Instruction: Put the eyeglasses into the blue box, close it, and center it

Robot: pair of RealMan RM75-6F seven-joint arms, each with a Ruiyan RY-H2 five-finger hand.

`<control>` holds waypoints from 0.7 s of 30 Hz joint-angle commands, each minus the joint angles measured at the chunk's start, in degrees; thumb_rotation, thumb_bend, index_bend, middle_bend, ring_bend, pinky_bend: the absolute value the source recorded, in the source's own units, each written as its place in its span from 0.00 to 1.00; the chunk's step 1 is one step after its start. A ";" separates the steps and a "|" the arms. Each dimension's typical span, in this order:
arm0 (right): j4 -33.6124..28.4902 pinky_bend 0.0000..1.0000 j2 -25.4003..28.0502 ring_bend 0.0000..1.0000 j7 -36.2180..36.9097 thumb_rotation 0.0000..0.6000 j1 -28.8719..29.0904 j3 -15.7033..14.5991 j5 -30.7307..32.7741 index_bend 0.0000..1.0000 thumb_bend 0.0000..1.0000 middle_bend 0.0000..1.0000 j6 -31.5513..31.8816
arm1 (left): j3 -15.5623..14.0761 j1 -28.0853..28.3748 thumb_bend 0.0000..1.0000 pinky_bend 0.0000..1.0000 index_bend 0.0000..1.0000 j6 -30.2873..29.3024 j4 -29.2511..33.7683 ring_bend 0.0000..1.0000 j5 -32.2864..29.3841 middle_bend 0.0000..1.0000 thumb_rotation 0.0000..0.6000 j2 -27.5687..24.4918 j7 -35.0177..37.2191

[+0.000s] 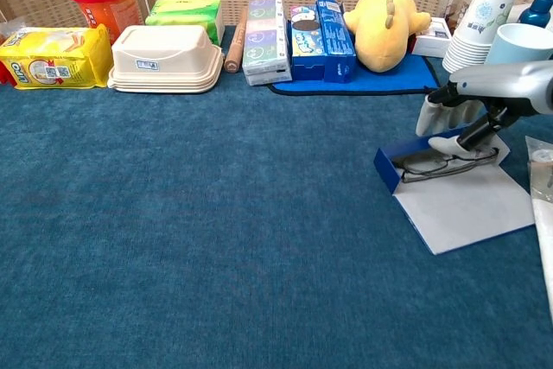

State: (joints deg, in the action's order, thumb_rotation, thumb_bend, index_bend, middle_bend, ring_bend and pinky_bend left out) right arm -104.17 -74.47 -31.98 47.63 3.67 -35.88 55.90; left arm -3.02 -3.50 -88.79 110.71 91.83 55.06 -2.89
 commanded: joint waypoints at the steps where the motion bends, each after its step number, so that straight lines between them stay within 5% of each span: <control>1: -4.58 0.26 -0.27 0.27 -1.73 0.54 -1.66 -1.24 -1.39 0.29 0.40 0.35 5.31 | -0.08 0.06 0.28 0.00 0.11 -0.02 -0.21 0.00 0.18 0.03 1.00 0.07 0.25; 8: -8.38 0.26 -0.11 0.27 -2.42 0.55 -2.71 -1.15 -3.69 0.28 0.37 0.35 8.94 | -0.21 0.15 0.28 0.00 0.11 0.15 -0.44 0.00 0.12 0.03 1.00 0.09 0.46; 21: -0.83 0.26 2.21 0.27 1.05 0.56 -3.50 -0.10 -1.23 0.28 0.37 0.34 4.45 | -0.43 0.36 0.28 0.00 0.11 0.40 0.29 0.00 0.20 0.03 1.00 -0.05 -0.39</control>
State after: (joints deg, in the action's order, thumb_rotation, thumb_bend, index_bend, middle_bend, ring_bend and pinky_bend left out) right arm -105.52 -72.73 -31.44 44.45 3.84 -37.53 61.06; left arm -3.45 -3.17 -88.40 110.99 92.03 55.03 -3.27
